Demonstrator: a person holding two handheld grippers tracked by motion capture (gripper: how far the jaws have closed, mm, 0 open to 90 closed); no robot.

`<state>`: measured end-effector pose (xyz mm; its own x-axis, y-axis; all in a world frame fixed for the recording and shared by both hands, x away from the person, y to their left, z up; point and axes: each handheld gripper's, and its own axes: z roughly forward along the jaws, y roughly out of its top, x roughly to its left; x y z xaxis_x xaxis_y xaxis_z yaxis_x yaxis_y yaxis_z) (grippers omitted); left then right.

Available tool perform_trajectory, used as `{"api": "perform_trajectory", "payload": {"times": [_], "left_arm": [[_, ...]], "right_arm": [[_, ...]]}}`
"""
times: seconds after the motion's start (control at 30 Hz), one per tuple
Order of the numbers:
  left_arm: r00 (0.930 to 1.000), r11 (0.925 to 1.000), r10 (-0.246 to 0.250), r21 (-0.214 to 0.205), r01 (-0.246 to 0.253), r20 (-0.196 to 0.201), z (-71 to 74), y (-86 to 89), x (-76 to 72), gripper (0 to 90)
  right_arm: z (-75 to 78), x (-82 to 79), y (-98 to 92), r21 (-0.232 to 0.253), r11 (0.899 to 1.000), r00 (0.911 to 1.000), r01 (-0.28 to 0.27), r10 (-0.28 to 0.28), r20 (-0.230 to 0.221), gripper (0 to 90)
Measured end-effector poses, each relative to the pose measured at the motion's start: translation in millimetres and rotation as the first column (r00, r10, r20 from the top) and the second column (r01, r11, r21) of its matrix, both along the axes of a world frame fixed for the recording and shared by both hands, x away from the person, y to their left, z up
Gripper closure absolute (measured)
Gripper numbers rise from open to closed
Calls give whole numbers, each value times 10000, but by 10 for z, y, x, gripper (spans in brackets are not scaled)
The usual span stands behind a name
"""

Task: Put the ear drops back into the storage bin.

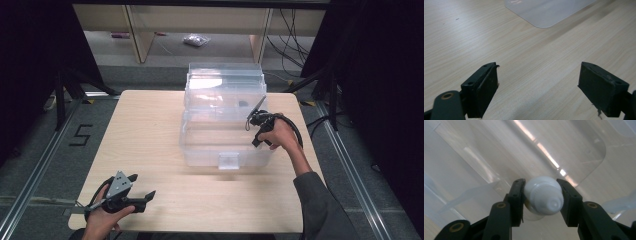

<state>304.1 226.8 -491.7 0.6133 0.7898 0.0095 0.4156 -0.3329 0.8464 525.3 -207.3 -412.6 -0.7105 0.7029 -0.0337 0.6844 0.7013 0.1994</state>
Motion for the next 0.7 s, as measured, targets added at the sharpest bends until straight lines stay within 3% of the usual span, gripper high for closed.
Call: {"api": "perform_trajectory", "payload": {"times": [0.1,0.2,0.67,0.7], "left_arm": [[10000,10000,17,-79,-17,6,-3,-6,-1,155],[10000,10000,8,-78,-8,8,-3,-5,0,155],[10000,10000,-16,-1,16,35,-3,-1,0,155],[10000,10000,-19,0,19,37,-3,-1,0,155]], "right_arm": [[-26,21,-11,0,10000,9999,-90,90,51,601],[-92,33,-10,-32,9995,9992,306,-306,-239,600],[-192,49,41,-183,9997,9993,186,-191,-311,600],[-183,37,57,-272,9987,9979,426,-439,-487,600]]}}
